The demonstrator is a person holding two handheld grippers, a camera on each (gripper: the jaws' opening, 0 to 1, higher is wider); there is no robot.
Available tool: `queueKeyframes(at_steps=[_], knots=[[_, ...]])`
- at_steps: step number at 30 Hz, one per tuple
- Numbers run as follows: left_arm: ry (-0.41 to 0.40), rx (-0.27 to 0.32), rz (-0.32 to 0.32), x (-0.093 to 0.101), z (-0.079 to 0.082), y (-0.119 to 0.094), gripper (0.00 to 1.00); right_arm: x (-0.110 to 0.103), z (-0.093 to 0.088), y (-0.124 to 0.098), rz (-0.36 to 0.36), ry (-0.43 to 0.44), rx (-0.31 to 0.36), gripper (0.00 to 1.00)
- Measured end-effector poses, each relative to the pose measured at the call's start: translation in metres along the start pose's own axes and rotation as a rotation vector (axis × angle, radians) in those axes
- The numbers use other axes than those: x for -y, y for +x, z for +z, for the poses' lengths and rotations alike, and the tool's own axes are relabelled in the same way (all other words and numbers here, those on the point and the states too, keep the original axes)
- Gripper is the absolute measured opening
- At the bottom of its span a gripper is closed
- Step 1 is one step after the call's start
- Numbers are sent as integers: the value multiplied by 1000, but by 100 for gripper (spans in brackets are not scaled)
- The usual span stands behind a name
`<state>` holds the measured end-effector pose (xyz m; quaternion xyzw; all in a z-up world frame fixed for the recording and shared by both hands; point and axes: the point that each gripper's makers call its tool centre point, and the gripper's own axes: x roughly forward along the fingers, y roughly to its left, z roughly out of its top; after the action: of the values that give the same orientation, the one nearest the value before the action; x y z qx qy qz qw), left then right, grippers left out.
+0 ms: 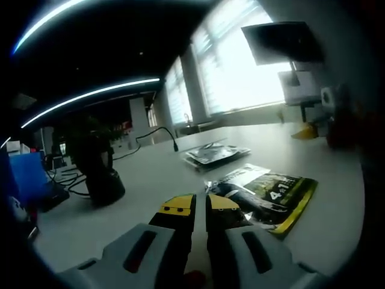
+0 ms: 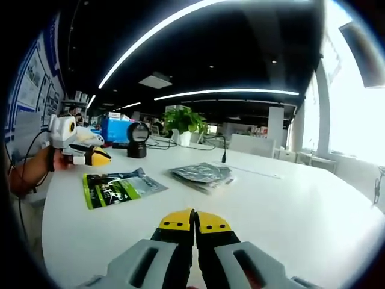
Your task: Clip sheet goods on table flip sheet goods clip sheet goods scan sheet goods put sheet goods back to table
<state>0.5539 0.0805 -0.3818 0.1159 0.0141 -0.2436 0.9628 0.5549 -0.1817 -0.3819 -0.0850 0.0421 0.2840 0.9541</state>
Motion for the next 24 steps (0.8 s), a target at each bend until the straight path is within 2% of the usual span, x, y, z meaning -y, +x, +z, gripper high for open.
queueKeyframes(at_steps=[24], knots=[[3,-1,-3,2,0,-1,0,0,-2,2,-6,-22,-8,0]])
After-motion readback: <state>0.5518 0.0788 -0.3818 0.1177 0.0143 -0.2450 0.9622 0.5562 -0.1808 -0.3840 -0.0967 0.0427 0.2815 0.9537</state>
